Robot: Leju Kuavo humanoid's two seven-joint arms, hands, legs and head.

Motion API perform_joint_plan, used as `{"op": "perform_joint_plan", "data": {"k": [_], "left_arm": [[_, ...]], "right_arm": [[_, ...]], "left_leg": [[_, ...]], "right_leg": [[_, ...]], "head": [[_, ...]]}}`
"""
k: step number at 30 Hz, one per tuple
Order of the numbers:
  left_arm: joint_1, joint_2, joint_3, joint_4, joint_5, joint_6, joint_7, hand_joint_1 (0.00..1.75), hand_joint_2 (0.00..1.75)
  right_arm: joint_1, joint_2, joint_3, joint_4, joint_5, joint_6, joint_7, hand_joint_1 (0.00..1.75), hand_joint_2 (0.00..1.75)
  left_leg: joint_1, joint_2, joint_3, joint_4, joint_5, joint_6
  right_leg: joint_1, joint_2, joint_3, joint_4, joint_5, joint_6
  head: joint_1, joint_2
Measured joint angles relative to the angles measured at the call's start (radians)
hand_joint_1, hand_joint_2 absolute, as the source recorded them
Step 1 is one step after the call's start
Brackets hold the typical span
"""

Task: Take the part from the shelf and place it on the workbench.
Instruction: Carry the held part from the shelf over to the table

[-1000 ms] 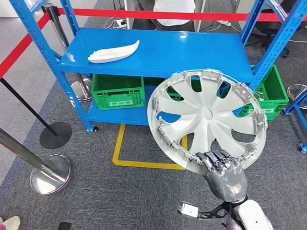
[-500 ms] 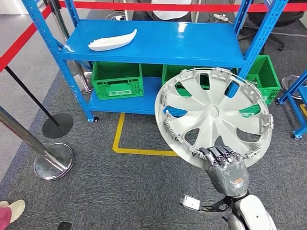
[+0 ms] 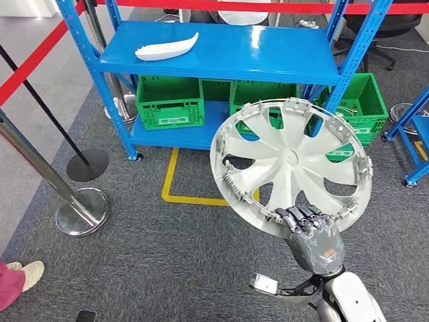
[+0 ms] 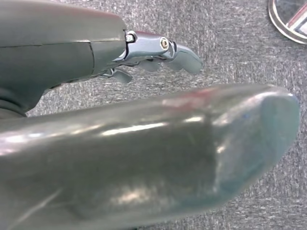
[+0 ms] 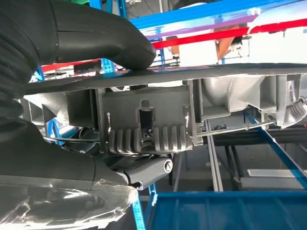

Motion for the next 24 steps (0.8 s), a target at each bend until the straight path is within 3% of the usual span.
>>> {"op": "perform_joint_plan", "data": {"k": [1,2,5,6,10,16,18,20,22,24], "left_arm": [[0.000,0.001,0.000,0.000,0.000,0.000,0.000,0.00,0.00],[-0.001,0.002,0.000,0.000,0.000,0.001,0.000,0.00,0.00],[0.000,0.005,0.000,0.001,-0.001,0.001,0.003,0.00,0.00],[0.000,0.006,0.000,0.002,-0.001,0.002,0.004,0.00,0.00],[-0.001,0.011,-0.001,0.004,-0.002,0.003,0.008,0.00,0.00],[-0.006,0.019,-0.014,0.011,-0.008,-0.003,0.017,0.00,0.00],[-0.007,0.022,-0.018,0.013,-0.012,-0.002,0.019,0.00,0.00],[-0.010,0.023,-0.023,0.016,-0.016,-0.002,0.021,0.00,0.00],[-0.014,0.023,-0.028,0.019,-0.021,-0.001,0.023,0.00,0.00],[-0.019,0.025,-0.034,0.023,-0.026,0.000,0.026,0.00,0.00]], "right_arm": [[-0.001,-0.001,0.001,0.001,0.000,0.000,0.002,1.75,1.75],[-0.001,-0.003,0.003,0.002,0.000,0.000,0.006,1.75,1.75],[-0.001,-0.015,0.006,0.004,0.000,0.000,0.022,1.75,1.75],[-0.001,-0.020,0.006,0.005,0.000,0.000,0.027,1.75,1.75],[-0.003,-0.038,0.007,0.009,0.000,0.000,0.042,1.75,1.75],[-0.029,-0.085,0.026,0.026,0.000,0.012,0.141,1.75,1.75],[-0.049,-0.118,0.058,0.027,0.000,0.037,0.232,1.75,1.75],[-0.086,-0.166,0.120,0.025,-0.001,0.075,0.373,1.75,1.75],[-0.151,-0.224,0.221,0.024,-0.001,0.125,0.569,1.75,1.75],[-0.245,-0.278,0.369,0.027,-0.002,0.173,0.797,1.75,1.75]], "left_leg": [[-0.002,0.000,-0.004,0.002,0.002,-0.001],[-0.002,0.000,-0.006,0.002,0.002,0.006],[-0.002,0.000,-0.016,0.002,0.011,0.039],[0.000,0.000,-0.020,0.001,0.019,0.037],[0.004,0.000,-0.036,-0.005,0.043,0.002],[0.005,0.000,-0.054,-0.005,0.054,-0.016],[0.003,0.000,-0.058,-0.005,0.053,-0.008],[0.006,0.000,-0.050,-0.028,0.063,0.007],[0.014,0.001,-0.041,-0.053,0.081,0.014],[0.016,0.003,-0.047,-0.055,0.088,0.010]], "right_leg": [[0.000,0.001,0.009,-0.019,-0.007,-0.002],[0.000,0.002,0.005,-0.020,-0.007,-0.003],[0.004,0.002,-0.006,-0.020,0.002,-0.011],[0.007,0.002,-0.011,-0.019,0.005,-0.015],[0.011,0.002,-0.035,-0.009,0.016,-0.024],[0.011,0.002,-0.056,-0.002,0.025,-0.026],[0.007,0.001,-0.056,-0.008,0.031,-0.017],[0.006,0.001,-0.058,-0.013,0.032,-0.006],[0.006,0.002,-0.082,0.040,-0.009,0.001],[0.000,0.002,-0.135,0.166,-0.083,0.011]], "head": [[-0.001,0.000],[-0.002,0.000],[-0.006,0.000],[-0.006,0.000],[-0.006,0.000],[-0.005,0.000],[-0.006,0.000],[-0.005,0.000],[-0.002,0.000],[0.001,0.000]]}}
